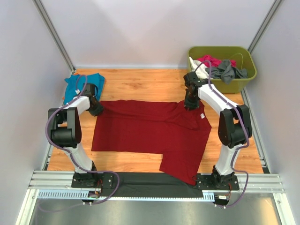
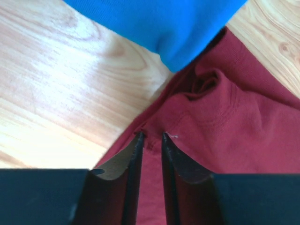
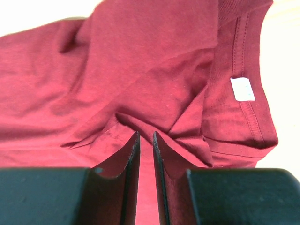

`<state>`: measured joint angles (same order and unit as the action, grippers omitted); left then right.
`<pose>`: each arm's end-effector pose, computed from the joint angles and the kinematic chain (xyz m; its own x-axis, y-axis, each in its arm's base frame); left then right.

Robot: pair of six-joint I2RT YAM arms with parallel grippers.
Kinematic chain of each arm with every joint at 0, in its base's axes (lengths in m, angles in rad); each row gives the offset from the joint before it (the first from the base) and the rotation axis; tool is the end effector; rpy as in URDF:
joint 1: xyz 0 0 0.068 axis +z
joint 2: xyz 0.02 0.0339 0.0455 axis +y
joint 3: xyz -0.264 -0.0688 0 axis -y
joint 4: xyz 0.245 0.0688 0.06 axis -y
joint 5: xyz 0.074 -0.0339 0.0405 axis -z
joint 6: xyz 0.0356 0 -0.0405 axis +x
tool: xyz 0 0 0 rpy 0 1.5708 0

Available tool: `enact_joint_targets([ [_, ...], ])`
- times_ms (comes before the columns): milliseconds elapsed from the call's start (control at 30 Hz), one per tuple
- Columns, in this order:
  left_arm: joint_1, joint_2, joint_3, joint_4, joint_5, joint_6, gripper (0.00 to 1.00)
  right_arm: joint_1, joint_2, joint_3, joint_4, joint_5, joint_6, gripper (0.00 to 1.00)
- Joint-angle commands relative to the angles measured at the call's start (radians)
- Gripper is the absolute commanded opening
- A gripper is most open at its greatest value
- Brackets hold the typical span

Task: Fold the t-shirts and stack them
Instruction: Fold the tshirt

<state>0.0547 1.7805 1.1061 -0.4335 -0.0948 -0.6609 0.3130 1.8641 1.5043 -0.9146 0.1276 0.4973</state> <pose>0.3519 0.0226 0.1677 -0.6460 -0.6474 -0.4045 -0.6247 0.7529 -0.2072 0.3617 0.1123 0.2316 -0.9285 0.1968 -0.3148 0.1967 0.9799 0.0324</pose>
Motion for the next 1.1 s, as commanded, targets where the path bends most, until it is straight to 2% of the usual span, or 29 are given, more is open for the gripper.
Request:
enact_joint_targets([
  [0,0.000,0.019,0.037,0.048,-0.026,-0.022,0.28,0.006,0.026,0.025,-0.012,0.038,0.021,0.19],
  [67,0.002,0.020,0.035,0.049,-0.043,-0.017,0.28,0.006,0.033,0.031,-0.015,0.037,0.020,0.19],
  [233,0.002,0.019,0.047,0.019,-0.037,-0.006,0.54,0.006,0.038,0.040,-0.018,0.038,0.014,0.20],
  [333,0.000,0.005,0.041,0.018,-0.033,-0.011,0.57,0.006,0.043,0.043,-0.018,0.037,0.015,0.20],
  [467,0.002,0.020,0.041,0.015,-0.037,-0.011,0.44,0.005,0.050,0.050,-0.018,0.027,0.015,0.19],
  [533,0.000,0.026,0.043,0.016,-0.031,-0.011,0.33,0.005,0.050,0.054,-0.020,0.032,0.012,0.19],
  [567,0.002,0.026,0.041,0.016,-0.031,-0.014,0.24,0.005,0.049,0.054,-0.021,0.035,0.014,0.19],
  [667,0.002,0.027,0.043,0.013,-0.033,-0.016,0.12,0.003,0.046,0.053,-0.024,0.037,0.014,0.19],
  [733,0.004,0.025,0.043,0.013,-0.039,-0.013,0.01,0.005,0.046,0.051,-0.024,0.038,0.014,0.19],
  [900,0.002,-0.007,0.054,-0.017,-0.037,-0.012,0.00,0.003,0.046,0.050,-0.027,0.043,0.018,0.19],
  [1067,0.002,-0.133,0.066,-0.073,-0.066,-0.009,0.00,-0.014,0.017,-0.005,-0.044,0.052,0.072,0.22],
])
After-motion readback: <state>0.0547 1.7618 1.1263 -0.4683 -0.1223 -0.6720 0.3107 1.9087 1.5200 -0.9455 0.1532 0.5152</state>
